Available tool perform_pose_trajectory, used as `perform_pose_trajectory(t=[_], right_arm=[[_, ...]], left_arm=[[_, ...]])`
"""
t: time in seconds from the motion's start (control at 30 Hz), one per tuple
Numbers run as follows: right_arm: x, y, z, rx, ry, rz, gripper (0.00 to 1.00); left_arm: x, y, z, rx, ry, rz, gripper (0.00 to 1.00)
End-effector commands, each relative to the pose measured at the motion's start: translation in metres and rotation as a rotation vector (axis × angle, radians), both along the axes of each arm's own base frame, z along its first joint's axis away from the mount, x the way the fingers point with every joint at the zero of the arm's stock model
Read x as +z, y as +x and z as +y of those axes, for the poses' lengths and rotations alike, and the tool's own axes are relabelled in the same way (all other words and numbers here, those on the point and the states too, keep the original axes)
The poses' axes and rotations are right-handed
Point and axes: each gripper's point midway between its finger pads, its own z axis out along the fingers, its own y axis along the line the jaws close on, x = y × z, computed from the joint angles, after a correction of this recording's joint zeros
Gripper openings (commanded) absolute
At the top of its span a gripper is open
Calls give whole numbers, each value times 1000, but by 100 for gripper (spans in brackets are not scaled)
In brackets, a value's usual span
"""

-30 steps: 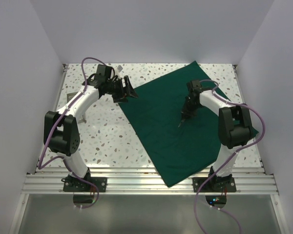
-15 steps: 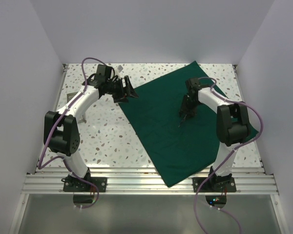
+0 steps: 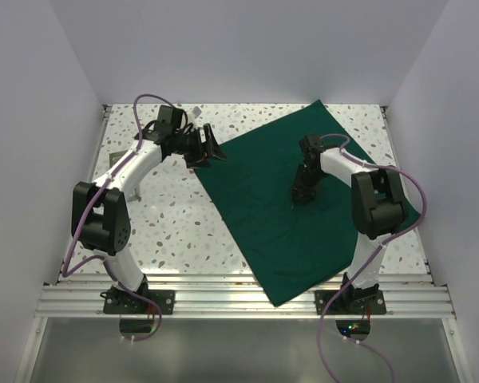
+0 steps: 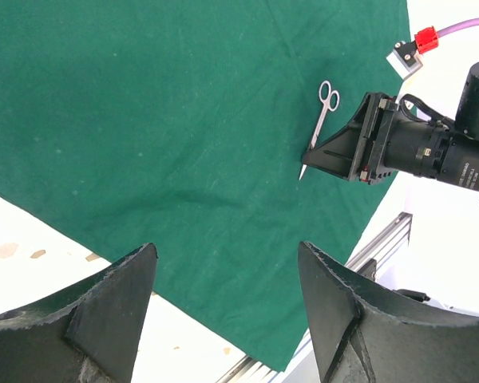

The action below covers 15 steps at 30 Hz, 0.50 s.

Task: Prepare the surgical pack

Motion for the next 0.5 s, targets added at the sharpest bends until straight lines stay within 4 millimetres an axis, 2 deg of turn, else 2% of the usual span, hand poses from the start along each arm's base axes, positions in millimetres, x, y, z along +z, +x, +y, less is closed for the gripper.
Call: perform_pose_trajectory(t=[0.0, 0.13, 0.27, 0.37, 0.47], right_arm=[[11, -4, 9, -4, 21, -21, 39], [-1, -3, 16, -1, 11, -7, 38], [-17, -8, 13, -25, -21, 58, 36], [-26, -15, 6, -41, -62, 106, 34], [-33, -21, -3, -32, -116, 146, 27]], left_arm=[[6, 4, -3, -24, -25, -32, 75], [5, 4, -3, -26, -25, -31, 75], [5, 2, -2, -26, -21, -33, 75], [5, 1, -1, -25, -20, -34, 75], [4, -1, 0, -24, -19, -31, 75]])
